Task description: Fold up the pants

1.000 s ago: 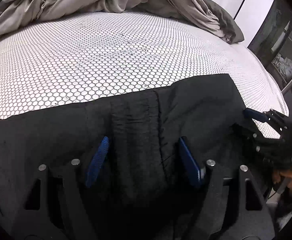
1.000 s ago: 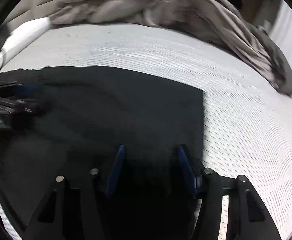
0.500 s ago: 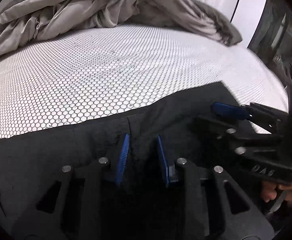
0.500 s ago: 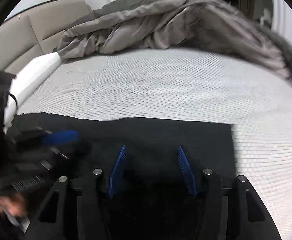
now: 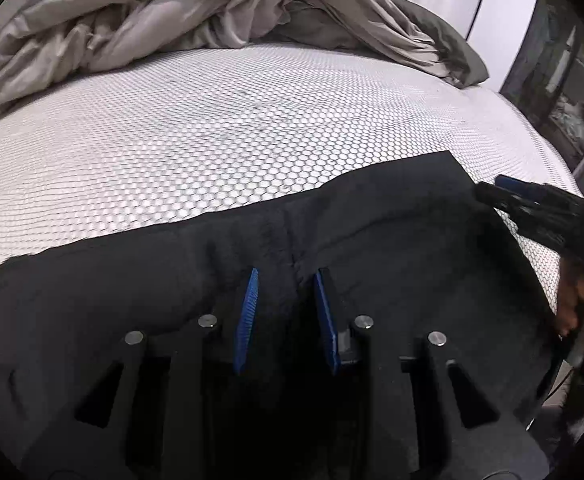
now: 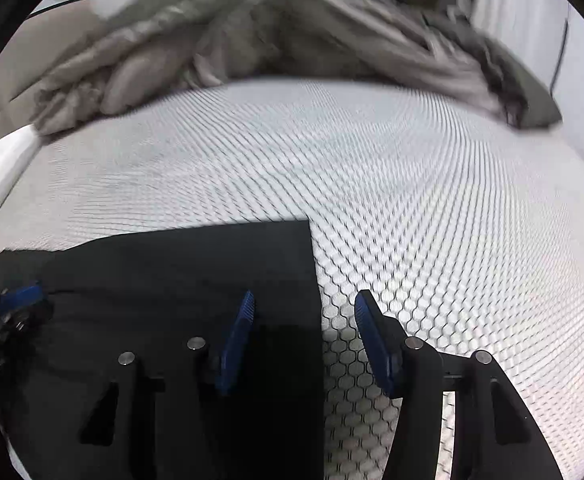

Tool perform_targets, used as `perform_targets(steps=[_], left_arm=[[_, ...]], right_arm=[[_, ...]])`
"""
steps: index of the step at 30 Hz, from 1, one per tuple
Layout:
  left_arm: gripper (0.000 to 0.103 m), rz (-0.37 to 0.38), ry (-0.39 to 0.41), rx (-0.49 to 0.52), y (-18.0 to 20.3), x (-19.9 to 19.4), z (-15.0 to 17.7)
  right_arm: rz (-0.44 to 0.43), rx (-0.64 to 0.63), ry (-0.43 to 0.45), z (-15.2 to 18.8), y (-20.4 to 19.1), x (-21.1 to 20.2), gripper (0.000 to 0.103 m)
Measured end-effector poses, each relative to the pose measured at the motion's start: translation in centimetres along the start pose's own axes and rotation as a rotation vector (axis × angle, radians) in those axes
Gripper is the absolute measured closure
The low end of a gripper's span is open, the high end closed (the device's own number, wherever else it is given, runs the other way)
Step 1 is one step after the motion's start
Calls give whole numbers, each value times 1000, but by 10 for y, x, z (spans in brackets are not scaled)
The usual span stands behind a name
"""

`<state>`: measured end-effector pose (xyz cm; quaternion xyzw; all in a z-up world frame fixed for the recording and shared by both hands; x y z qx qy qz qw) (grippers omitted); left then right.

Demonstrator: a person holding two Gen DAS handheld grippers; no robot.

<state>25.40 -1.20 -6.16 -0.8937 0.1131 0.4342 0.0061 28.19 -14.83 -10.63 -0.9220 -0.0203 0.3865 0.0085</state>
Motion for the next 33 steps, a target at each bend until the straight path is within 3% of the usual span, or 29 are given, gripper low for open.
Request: perform_targets(steps=[4, 6, 8, 11, 14, 16, 18, 20, 22, 24, 27, 29, 33], left_arm=[[75, 82, 66, 33, 20, -35, 17], [73, 135, 30, 68, 35, -34, 34], [73, 115, 15, 107, 41, -30, 45], [73, 71, 17, 145, 37, -37, 57], [73, 62, 15, 130, 23, -52, 72], [73, -4, 29, 145, 17, -65, 80], [73, 18, 64, 125, 18, -78, 82], [73, 87, 82, 122, 31, -87, 81], [73, 152, 89, 154, 52, -89, 82], [70, 200, 71, 182, 67, -83, 84], [70, 197, -11, 252, 76, -66, 99], [70, 204, -24, 260, 74, -70, 108], [68, 224, -46, 290, 62, -86, 122]], right_arm=[[-148, -147, -32, 28, -58, -21, 48], [-211, -197, -85, 48, -82, -19, 48], [-225, -242, -142, 65, -92, -10, 48], [-144, -302, -104, 82, -68, -16, 49], [-66, -232, -71, 87, -16, -31, 49], [-16, -188, -41, 93, 15, -43, 48], [-52, -139, -22, 95, 25, -56, 48], [-101, -116, 7, 96, 20, -69, 48], [-187, -136, -4, 97, -5, -74, 48], [-247, -196, -21, 109, -36, -77, 48], [-218, -309, -62, 124, -58, -65, 48], [-214, -326, -53, 129, -45, -65, 48], [-234, -210, -80, 133, 16, -76, 48]])
Point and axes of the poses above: each gripper's, at about its wrist camera, not at the fingertips, and x roughly the way its jaws point, y to its right, z to its underside, the point moved 5 cm from there along x, roughly the way its jaws point, and after that the axes turned 6 degrees about x, right-handed, at the moved point
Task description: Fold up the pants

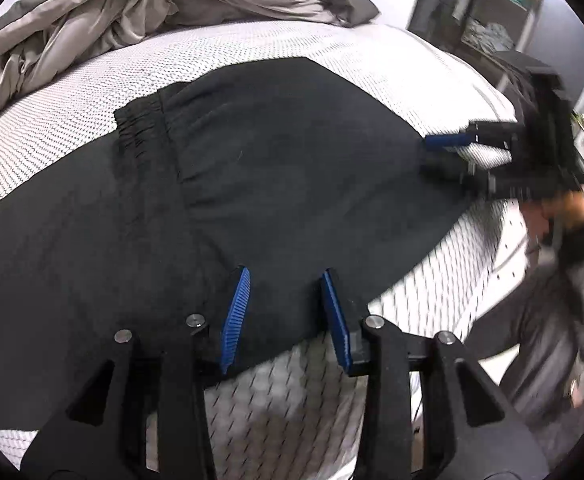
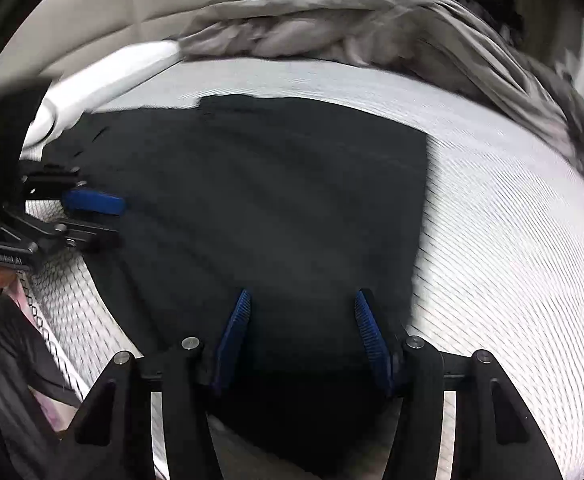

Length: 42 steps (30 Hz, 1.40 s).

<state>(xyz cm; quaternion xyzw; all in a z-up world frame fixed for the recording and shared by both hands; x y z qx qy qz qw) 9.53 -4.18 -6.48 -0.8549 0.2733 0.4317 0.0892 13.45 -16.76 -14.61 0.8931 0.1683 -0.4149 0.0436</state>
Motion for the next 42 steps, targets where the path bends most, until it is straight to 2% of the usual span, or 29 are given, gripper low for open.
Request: perform_targets(steps=[1, 2, 4, 5, 7, 8, 10, 12, 14, 16, 19, 20, 22, 24, 26, 28, 31, 32, 34, 37, 39, 42], left_arm=[[68, 11, 1, 11, 0, -6, 5], [68, 24, 12, 11, -1, -13, 8], [68, 52, 63, -28, -10, -31, 9], [66, 53, 85, -57, -17, -37, 8], [60, 3, 136, -137, -39, -51, 6], [59, -22, 161, -179, -51, -56, 6], [58, -62, 201, -287, -77, -66, 7], [58, -96, 233, -389, -105, -71, 8], [58, -114, 257, -483, -129, -78, 14], [58, -140, 280, -547, -148, -88, 24], [58, -186, 301, -616, -169, -100, 37], [58, -202, 301, -643, -177, -104, 43], [58, -242, 301, -688, -194, -110, 55], [58, -310, 291, -717, -208, -118, 67], [58, -360, 308, -761, -220, -133, 83], [58, -398, 346, -829, -235, -150, 97], [58, -446, 346, -916, -248, -174, 119], [58, -445, 354, -931, -249, -181, 124], [58, -448, 359, -935, -246, -194, 132], [58, -484, 312, -899, -232, -197, 137], [58, -462, 269, -920, -226, -192, 148], [58, -359, 219, -979, -222, -173, 162]], right_arm=[[-21, 47, -20, 6, 17, -4, 42], [-54, 77, -16, 8, 24, -8, 41], [-210, 191, 34, 2, 42, -21, 41], [-247, 246, 61, -3, 49, -25, 41], [-321, 382, 87, -18, 67, -22, 41], [-350, 442, 73, -22, 72, -13, 41], [-366, 517, 20, -28, 76, 11, 44], [-382, 562, -6, -31, 73, 28, 54], [-401, 582, -15, -37, 71, 39, 74], [-390, 533, -3, -52, 65, 40, 89], [-327, 479, 81, -72, 71, 21, 91], [-286, 462, 84, -75, 73, 21, 91], [-106, 389, 32, -72, 75, 32, 86], [-68, 382, -27, -61, 77, 40, 79], [-79, 430, 15, -62, 82, 29, 75], [-56, 410, 74, -63, 80, 10, 72], [-50, 387, 177, -67, 75, -16, 57], [-63, 394, 199, -68, 75, -22, 56], [-88, 405, 223, -68, 74, -30, 55], [-143, 406, 234, -73, 61, -28, 40], [-150, 386, 222, -68, 55, -28, 39], [-136, 344, 216, -71, 45, -21, 39]])
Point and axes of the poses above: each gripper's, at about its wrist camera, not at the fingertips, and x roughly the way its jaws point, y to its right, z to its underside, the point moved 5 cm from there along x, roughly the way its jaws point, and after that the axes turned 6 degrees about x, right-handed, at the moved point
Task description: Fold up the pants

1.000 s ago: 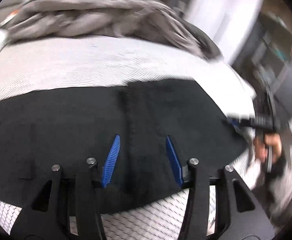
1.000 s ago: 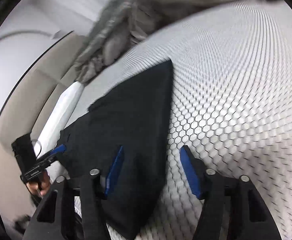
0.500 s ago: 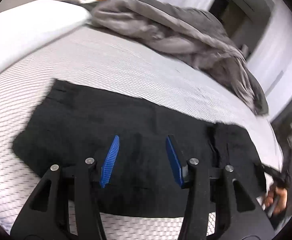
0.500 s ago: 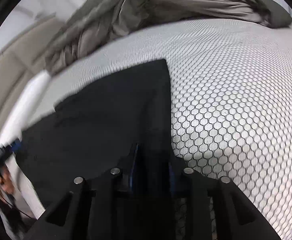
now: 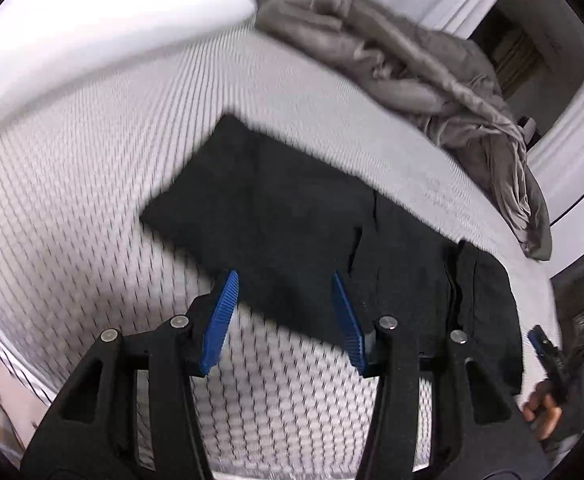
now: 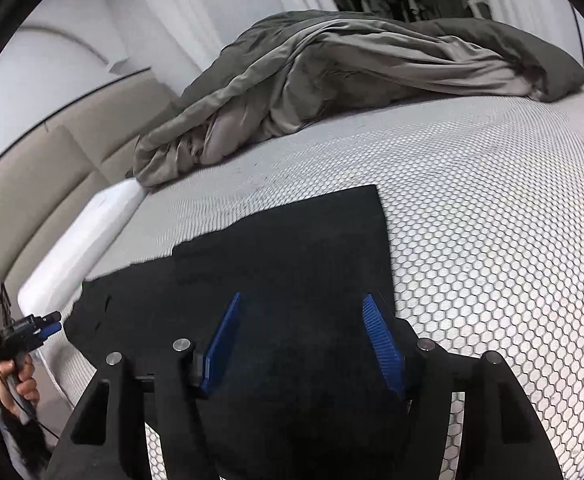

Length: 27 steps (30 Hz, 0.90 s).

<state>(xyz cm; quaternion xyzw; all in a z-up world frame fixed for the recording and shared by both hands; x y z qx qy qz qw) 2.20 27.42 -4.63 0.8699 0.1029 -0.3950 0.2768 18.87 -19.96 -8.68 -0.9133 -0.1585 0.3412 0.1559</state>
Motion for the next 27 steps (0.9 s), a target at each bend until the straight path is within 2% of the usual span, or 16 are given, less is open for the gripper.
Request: perform_targets(steps=[3, 4, 9, 11, 12, 13, 15, 18, 21, 23, 27], left_arm=[[58, 57, -84, -57, -5, 21, 11], [56, 67, -87, -78, -8, 28, 11], [57, 26, 5, -201, -23, 56, -8], [75, -33, 69, -196, -18, 53, -13], [88, -63, 94, -180, -14, 50, -14], [95, -80, 123, -163, -8, 46, -16], [100, -75, 165, -141, 3, 36, -18], [101, -102, 256, -31, 37, 10, -31], [101, -95, 351, 99, 96, -20, -39], [101, -63, 384, 180, 147, -33, -38], [101, 70, 379, 346, 264, -37, -24]], right_arm=[[-11, -1, -6, 2, -4, 1, 39], [-14, 0, -5, 4, -5, 1, 39], [-33, -6, -10, 8, -9, 0, 39], [-29, -12, -11, 9, -10, 0, 39], [-29, -12, -11, 10, -10, -1, 39], [-31, -12, -14, 11, -10, -1, 39], [-31, -13, -10, 11, -10, -3, 39], [-36, -13, -6, 11, -10, -7, 39], [-31, -34, 14, 6, -12, -13, 39], [-31, -34, 38, 1, -12, -17, 39], [-21, -10, 77, -7, 2, -30, 38]])
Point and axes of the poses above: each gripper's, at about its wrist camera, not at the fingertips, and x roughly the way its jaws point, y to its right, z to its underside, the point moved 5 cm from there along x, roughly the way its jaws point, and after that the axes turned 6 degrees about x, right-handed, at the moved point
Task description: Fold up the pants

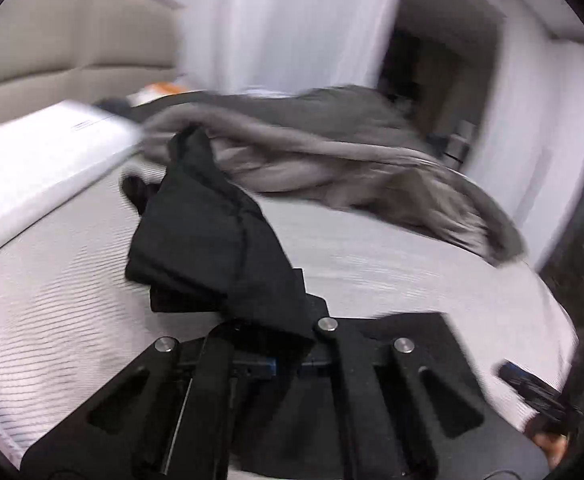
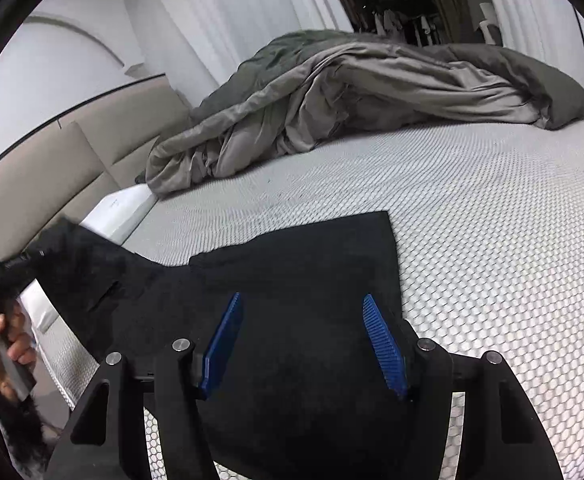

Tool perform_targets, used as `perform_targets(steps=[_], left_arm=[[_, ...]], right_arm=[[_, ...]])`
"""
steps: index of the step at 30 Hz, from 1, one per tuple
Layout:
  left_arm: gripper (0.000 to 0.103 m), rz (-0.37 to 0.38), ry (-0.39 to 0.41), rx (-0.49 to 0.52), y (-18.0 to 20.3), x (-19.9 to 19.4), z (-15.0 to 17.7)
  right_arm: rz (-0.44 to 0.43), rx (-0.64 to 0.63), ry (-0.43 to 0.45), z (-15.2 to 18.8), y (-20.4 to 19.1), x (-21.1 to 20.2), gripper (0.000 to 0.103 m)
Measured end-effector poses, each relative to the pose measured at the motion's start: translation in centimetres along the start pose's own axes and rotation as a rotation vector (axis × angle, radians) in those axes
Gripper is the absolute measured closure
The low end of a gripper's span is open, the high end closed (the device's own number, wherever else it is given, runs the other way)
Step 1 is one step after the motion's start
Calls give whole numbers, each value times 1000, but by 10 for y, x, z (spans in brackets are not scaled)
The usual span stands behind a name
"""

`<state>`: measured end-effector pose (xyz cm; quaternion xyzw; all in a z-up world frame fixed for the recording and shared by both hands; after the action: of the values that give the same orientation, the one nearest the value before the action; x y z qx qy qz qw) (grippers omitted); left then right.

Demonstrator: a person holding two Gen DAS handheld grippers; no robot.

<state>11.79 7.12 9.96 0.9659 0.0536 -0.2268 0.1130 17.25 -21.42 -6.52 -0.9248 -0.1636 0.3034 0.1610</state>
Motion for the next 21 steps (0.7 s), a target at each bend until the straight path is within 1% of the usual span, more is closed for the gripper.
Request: perform_targets(steps=[1, 3, 4, 5, 6, 7, 8, 9, 10, 12, 13, 15, 17, 18, 19, 20, 21], left_arm=[[101, 50, -4, 40, 35, 7, -8], [101, 166, -24, 92, 96, 13, -7], [97, 233, -49, 109, 125, 17, -2], [91, 303, -89, 123, 155, 21, 9], [65, 379, -143, 141, 181, 30, 20], [33, 472, -215, 176, 207, 41, 38], [25, 535, -286, 209, 227, 51, 57], [24, 579, -345, 249, 244, 58, 80], [24, 598, -367, 277, 250, 61, 94], [24, 610, -398, 373, 258, 61, 120], [24, 604, -393, 393, 256, 59, 127], [24, 577, -375, 411, 248, 54, 128], [23, 564, -335, 394, 227, 53, 112], [19, 529, -298, 403, 215, 54, 104], [18, 477, -270, 410, 198, 56, 95], [18, 430, -254, 405, 185, 62, 89], [18, 390, -250, 380, 161, 65, 90]], right_arm=[[3, 17, 11, -3, 7, -4, 38], [17, 44, 29, -7, 21, -13, 38], [24, 63, 41, -10, 30, -19, 38], [31, 77, 56, -14, 37, -26, 38], [41, 95, 78, -18, 47, -33, 38], [57, 122, 101, -22, 59, -42, 38], [69, 145, 112, -24, 68, -48, 38], [83, 183, 123, -25, 81, -55, 38], [85, 224, 123, -24, 92, -59, 38], [82, 271, 98, -21, 104, -60, 38], [86, 281, 68, -17, 106, -57, 38], [76, 259, 13, -11, 102, -48, 38], [58, 220, -23, -8, 90, -40, 38], [28, 200, -39, -7, 81, -36, 38], [-14, 185, -59, -5, 71, -31, 38], [-46, 177, -76, -4, 64, -26, 38], [-95, 177, -100, -2, 56, -20, 38]])
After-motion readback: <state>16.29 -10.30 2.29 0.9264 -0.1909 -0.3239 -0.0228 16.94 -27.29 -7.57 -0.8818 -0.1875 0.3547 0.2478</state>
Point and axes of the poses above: each gripper's, at about its wrist camera, not at the fingertips, and x roughly the way its jaws point, y to its right, z to its underside, the point moved 5 cm from there along x, roughly the way its jaws point, and after that the axes turned 6 degrees about x, right-handed, at the moved point
